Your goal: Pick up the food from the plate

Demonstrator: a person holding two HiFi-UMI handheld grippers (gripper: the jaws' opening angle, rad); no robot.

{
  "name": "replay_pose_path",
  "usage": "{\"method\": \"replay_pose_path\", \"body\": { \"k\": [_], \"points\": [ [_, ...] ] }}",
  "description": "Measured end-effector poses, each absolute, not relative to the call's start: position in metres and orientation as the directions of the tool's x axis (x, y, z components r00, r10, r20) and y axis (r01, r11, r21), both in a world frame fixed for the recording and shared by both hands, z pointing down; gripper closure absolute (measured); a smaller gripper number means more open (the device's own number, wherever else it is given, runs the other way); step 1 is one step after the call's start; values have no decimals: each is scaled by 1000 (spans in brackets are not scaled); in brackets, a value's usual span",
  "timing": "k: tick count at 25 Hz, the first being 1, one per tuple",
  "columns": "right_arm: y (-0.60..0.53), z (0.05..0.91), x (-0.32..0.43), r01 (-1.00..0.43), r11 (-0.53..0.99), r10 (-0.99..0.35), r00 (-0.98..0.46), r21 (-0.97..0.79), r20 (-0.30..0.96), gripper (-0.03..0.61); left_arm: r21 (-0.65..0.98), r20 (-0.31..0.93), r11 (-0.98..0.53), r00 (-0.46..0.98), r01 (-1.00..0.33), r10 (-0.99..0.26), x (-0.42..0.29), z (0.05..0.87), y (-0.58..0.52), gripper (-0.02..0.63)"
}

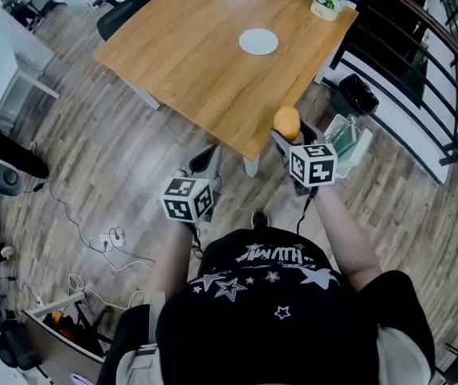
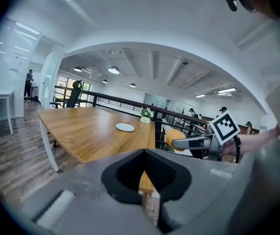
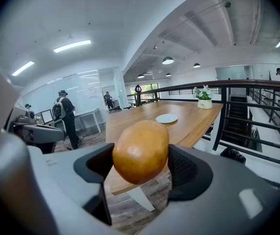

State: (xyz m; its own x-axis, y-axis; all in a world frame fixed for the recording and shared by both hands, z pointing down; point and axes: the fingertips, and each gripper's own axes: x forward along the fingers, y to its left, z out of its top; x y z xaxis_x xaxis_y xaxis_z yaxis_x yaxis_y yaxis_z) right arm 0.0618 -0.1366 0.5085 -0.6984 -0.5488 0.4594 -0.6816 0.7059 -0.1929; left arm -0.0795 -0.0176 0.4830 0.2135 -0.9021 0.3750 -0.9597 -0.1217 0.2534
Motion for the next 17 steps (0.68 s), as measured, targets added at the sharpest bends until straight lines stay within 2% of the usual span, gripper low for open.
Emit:
{"method": "replay_pose_path", "body": {
  "k": [17],
  "points": [
    [-12, 506, 49, -660, 727, -515, -708, -191, 484, 235, 283, 380, -99, 206, -954, -902, -94, 488, 98, 612]
  ]
}}
